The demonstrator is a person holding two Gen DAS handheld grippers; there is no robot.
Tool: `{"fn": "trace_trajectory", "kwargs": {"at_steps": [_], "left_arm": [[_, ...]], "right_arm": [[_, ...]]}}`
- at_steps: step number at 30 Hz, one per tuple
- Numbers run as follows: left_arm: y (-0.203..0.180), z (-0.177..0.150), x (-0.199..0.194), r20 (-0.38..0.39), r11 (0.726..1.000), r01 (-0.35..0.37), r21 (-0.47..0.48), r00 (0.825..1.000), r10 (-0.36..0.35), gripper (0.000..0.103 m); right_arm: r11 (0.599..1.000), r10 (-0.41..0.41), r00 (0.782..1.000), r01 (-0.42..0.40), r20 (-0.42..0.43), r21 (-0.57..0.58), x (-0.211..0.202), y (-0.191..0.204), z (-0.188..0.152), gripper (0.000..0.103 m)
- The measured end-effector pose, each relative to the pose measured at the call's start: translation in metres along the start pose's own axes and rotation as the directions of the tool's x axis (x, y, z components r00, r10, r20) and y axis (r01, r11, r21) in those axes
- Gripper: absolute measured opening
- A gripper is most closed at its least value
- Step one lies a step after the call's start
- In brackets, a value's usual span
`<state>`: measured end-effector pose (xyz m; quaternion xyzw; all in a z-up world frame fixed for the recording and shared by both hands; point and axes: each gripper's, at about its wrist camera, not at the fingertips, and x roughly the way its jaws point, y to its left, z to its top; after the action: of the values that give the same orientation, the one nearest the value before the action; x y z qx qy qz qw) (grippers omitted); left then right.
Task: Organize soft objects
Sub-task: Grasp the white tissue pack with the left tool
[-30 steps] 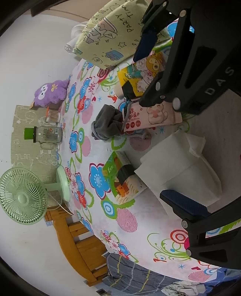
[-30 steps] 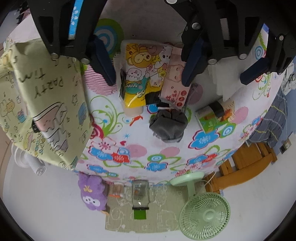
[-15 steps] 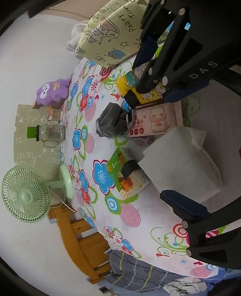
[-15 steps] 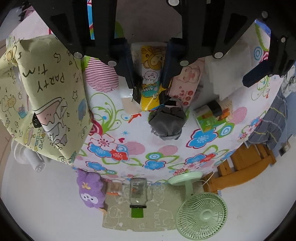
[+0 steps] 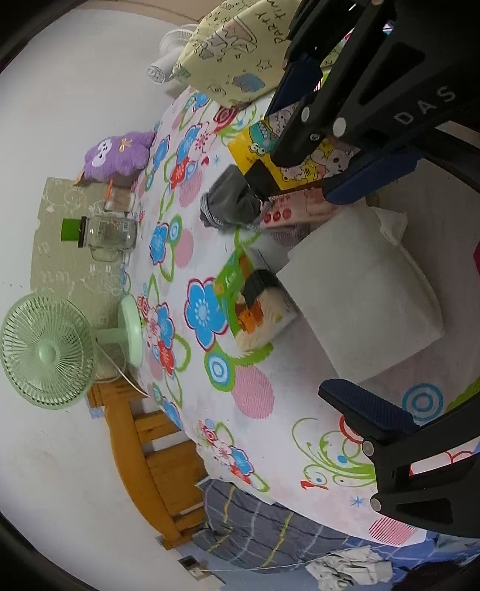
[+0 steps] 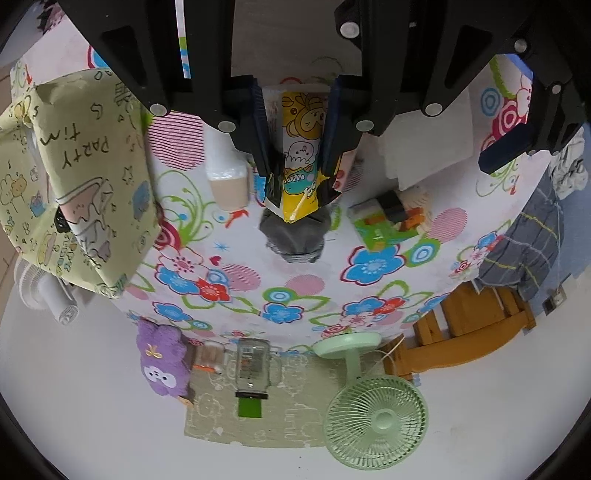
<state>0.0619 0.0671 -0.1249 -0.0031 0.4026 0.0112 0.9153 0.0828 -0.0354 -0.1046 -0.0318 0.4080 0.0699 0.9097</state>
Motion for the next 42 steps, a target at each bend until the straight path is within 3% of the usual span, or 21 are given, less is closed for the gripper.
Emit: {"fn": "trace_trajectory", "kwargs": {"at_steps": [8, 10, 18, 23, 42], "left_arm": [[0.008, -0.005, 0.015, -0.024, 0.999, 0.036, -0.021, 0.999, -0.037, 0.096], [0.009, -0.006, 0.016, -0.031, 0.999, 0.043, -0.026, 0.999, -0.043, 0.092], [0.007, -0.005, 0.015, -0.035, 0.998, 0.051, -0.023, 0.998, -0.052, 0.049], [0.005, -0.004, 0.013, -0.038, 0.998, 0.057, -0.032, 0.998, -0.059, 0.031], [-0.017, 0.014, -0.022, 0.033, 0.997, 0.074, -0.008, 0.997, -0.074, 0.027]], "right_arm": [[1.0, -0.013, 1.0, 0.013, -0.015, -0.016, 0.009, 0.008, 0.0, 0.029], [1.0, -0.017, 1.0, 0.017, -0.015, -0.018, 0.011, 0.01, 0.0, 0.029], [1.0, -0.019, 1.0, 0.019, -0.018, -0.016, 0.012, 0.009, 0.0, 0.029], [1.0, -0.021, 1.0, 0.021, -0.016, -0.015, 0.01, 0.007, 0.0, 0.029], [1.0, 0.002, 0.999, -0.003, 0.043, 0.02, -0.025, -0.016, 0.01, 0.03]]}}
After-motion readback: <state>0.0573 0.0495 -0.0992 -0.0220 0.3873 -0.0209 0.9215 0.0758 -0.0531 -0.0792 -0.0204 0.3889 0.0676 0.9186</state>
